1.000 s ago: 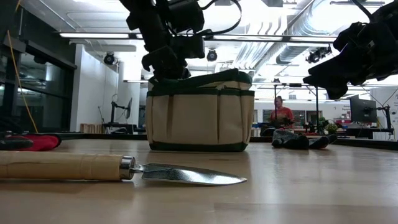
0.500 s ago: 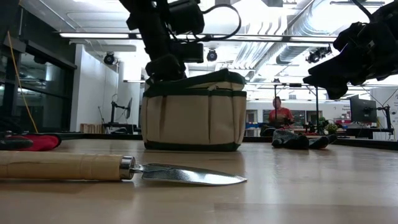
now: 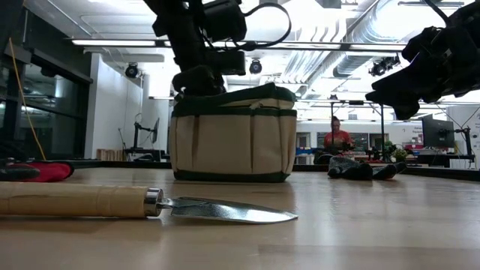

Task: Pick & Place Garden tools in Gardening bag
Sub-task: Put the brown hand rake into the gardening bag, then put the brown trowel into the gardening bag

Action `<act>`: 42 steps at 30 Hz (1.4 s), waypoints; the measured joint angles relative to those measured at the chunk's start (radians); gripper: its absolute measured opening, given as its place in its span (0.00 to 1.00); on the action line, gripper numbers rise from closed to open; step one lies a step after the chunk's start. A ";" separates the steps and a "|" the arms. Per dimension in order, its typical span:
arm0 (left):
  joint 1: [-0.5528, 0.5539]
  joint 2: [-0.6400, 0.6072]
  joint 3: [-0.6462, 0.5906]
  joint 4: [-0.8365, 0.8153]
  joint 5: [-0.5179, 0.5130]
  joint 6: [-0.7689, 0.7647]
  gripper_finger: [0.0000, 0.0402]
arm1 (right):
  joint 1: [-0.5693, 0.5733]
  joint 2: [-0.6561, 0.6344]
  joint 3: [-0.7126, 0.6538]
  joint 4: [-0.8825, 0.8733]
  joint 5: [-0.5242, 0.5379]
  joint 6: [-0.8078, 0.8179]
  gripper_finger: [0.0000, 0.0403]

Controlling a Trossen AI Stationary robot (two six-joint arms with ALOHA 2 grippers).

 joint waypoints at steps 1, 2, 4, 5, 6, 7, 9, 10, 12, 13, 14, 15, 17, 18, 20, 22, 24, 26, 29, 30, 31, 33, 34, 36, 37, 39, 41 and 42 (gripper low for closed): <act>0.000 0.000 0.000 -0.002 0.008 0.012 0.15 | 0.000 0.000 0.000 0.000 0.000 0.000 0.38; 0.000 0.000 0.000 -0.001 0.013 0.021 0.15 | 0.000 0.000 0.000 0.000 0.000 0.000 0.38; 0.000 0.000 0.000 0.000 0.013 0.023 0.15 | 0.000 0.000 0.000 0.000 0.000 0.000 0.38; 0.000 0.000 0.000 0.001 0.013 0.023 0.15 | 0.000 0.000 0.000 0.000 0.000 0.000 0.38; 0.000 0.000 0.000 0.002 0.013 0.023 0.15 | 0.000 0.000 0.000 0.000 0.000 0.000 0.38; 0.000 0.000 0.000 0.003 0.013 0.023 0.15 | 0.000 0.000 0.000 0.000 0.000 0.000 0.38; 0.000 0.000 0.000 0.003 0.013 0.023 0.15 | 0.000 0.000 0.000 0.000 0.000 0.000 0.38; 0.000 0.000 0.000 0.003 0.013 0.023 0.15 | 0.000 0.000 0.000 0.000 0.000 0.000 0.38; 0.000 0.000 0.000 0.003 0.013 0.023 0.15 | 0.000 0.000 0.000 0.000 0.000 0.000 0.38; 0.000 0.000 0.000 0.004 0.013 0.023 0.15 | 0.000 0.000 0.000 0.000 0.000 0.000 0.38; 0.000 0.000 0.000 0.006 0.013 0.022 0.15 | 0.000 0.000 0.000 0.000 0.000 0.000 0.38; 0.000 0.000 0.000 0.007 0.013 0.022 0.15 | 0.000 0.000 0.000 0.000 0.000 0.000 0.38; 0.000 0.000 0.000 0.010 0.011 0.020 0.15 | 0.000 0.000 0.000 0.000 0.000 0.000 0.38; 0.000 0.000 0.000 0.012 0.005 0.014 0.16 | 0.000 0.000 0.000 0.000 0.000 0.000 0.38; 0.000 0.000 0.000 0.013 -0.013 -0.001 0.21 | 0.000 0.000 0.000 0.000 0.000 0.000 0.38; 0.000 0.001 0.000 0.013 -0.022 -0.003 0.25 | 0.000 0.000 0.000 0.000 0.000 0.000 0.38; 0.000 0.001 0.000 0.014 -0.024 -0.004 0.27 | 0.000 0.000 0.000 0.000 0.000 0.000 0.38; 0.000 0.001 0.000 0.015 -0.024 -0.004 0.28 | 0.000 0.000 0.000 0.000 0.000 0.000 0.38; 0.000 0.001 0.000 0.015 -0.024 -0.009 0.27 | 0.000 0.000 0.000 0.000 0.000 0.000 0.38; 0.000 0.001 0.000 0.015 -0.024 -0.012 0.27 | 0.000 0.000 0.000 0.000 0.000 0.000 0.38; 0.000 0.001 0.000 0.015 -0.024 -0.012 0.27 | 0.000 0.000 0.000 0.000 0.000 0.000 0.38; 0.000 0.001 0.000 0.015 -0.024 -0.013 0.27 | 0.000 0.000 0.000 0.000 0.000 0.000 0.38; 0.000 0.001 0.000 0.015 -0.024 -0.013 0.27 | 0.000 0.000 0.000 0.000 0.000 0.000 0.38; 0.000 0.001 0.000 0.016 -0.027 -0.013 0.27 | 0.000 0.000 0.000 0.000 0.000 0.000 0.38; 0.000 -0.003 0.000 0.014 -0.032 -0.013 0.27 | 0.000 0.000 0.000 0.000 0.000 0.000 0.38; -0.001 -0.010 0.001 0.015 -0.047 -0.014 0.27 | 0.000 0.000 0.000 0.000 0.000 0.000 0.38; 0.000 -0.023 0.002 0.011 -0.052 -0.014 0.27 | 0.000 0.000 0.000 0.000 0.000 0.000 0.38; 0.000 -0.030 0.002 0.011 -0.053 -0.014 0.27 | 0.000 0.000 0.000 0.000 0.000 0.000 0.38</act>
